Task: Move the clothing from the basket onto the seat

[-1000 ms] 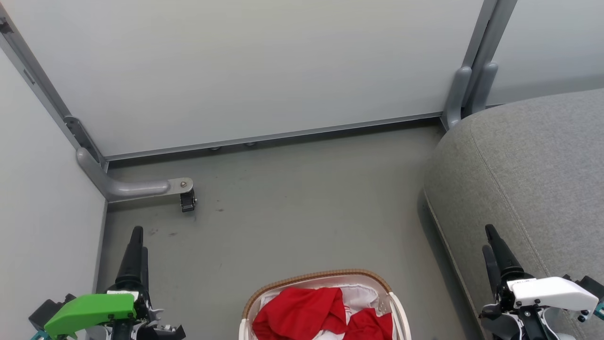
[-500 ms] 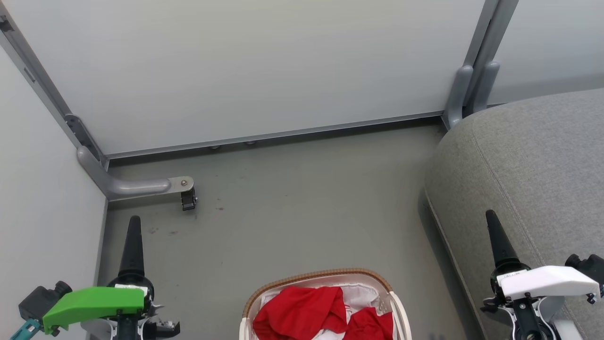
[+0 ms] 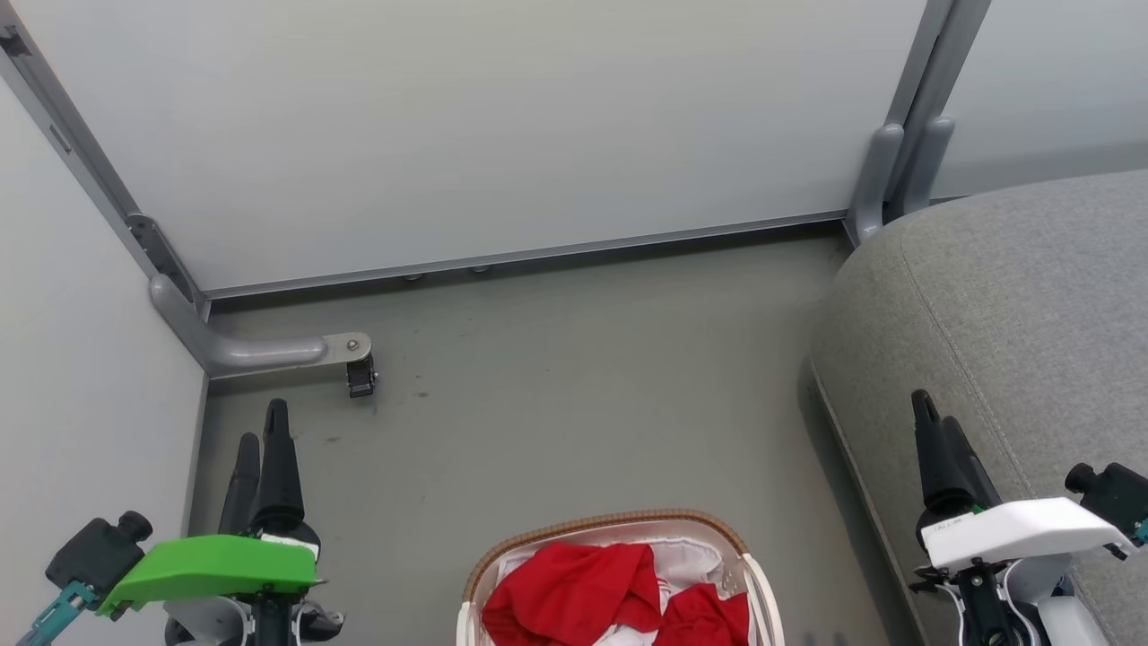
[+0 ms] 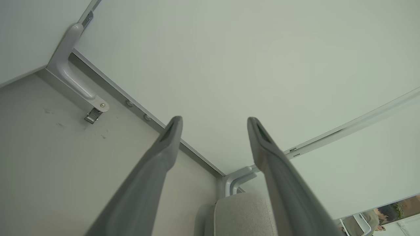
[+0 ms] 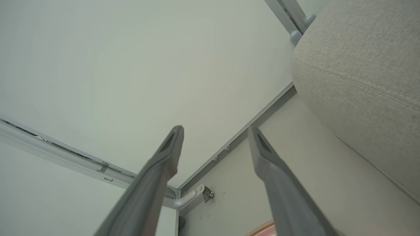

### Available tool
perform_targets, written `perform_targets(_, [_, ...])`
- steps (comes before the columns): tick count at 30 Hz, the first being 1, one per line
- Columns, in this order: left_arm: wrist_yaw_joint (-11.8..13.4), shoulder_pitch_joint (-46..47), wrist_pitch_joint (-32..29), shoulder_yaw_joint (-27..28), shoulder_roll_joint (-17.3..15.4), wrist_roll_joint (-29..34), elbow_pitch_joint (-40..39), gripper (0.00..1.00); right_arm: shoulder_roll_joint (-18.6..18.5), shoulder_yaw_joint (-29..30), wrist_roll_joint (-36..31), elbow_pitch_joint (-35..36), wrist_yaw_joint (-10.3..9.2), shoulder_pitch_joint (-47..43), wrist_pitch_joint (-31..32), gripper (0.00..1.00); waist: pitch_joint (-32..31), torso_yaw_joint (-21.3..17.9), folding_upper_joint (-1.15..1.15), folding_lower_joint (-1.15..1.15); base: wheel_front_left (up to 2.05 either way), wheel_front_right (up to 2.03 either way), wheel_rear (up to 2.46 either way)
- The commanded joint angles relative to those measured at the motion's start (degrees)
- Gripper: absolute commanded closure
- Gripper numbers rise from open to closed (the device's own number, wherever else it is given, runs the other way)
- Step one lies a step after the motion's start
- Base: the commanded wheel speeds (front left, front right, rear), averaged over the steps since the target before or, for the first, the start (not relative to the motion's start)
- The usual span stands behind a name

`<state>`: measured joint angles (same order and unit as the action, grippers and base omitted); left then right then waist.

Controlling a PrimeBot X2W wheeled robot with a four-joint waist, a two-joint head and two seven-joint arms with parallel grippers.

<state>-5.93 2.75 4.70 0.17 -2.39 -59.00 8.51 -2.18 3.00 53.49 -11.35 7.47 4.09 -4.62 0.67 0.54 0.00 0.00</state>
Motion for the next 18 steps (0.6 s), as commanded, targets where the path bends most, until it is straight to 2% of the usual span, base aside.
perform_targets(1, [0.3, -0.2, 0.6, -0.2, -0.4, 2.7, -1.0, 0.00, -0.4, -0.1, -2.3, 1.0, 0.02, 1.1, -0.7, 0.00, 0.0, 0.0, 0.00, 0.00, 0.00, 0.00, 0.00])
perform_targets(9, [1.0, -0.8, 2.0, -1.5, -0.4, 12.1, -0.9, 0.00, -0.5, -0.6, -10.4, 1.6, 0.02, 0.9, -2.1, 0.00, 0.1, 0.3, 0.00, 0.00, 0.00, 0.00, 0.00])
perform_targets(18, [2.0, -1.7, 3.4, -2.7, -0.5, 19.3, -0.3, 0.00, -0.5, -2.3, -19.4, 1.7, 0.02, 0.5, -3.5, 0.00, -0.1, 0.5, 0.00, 0.00, 0.00, 0.00, 0.00])
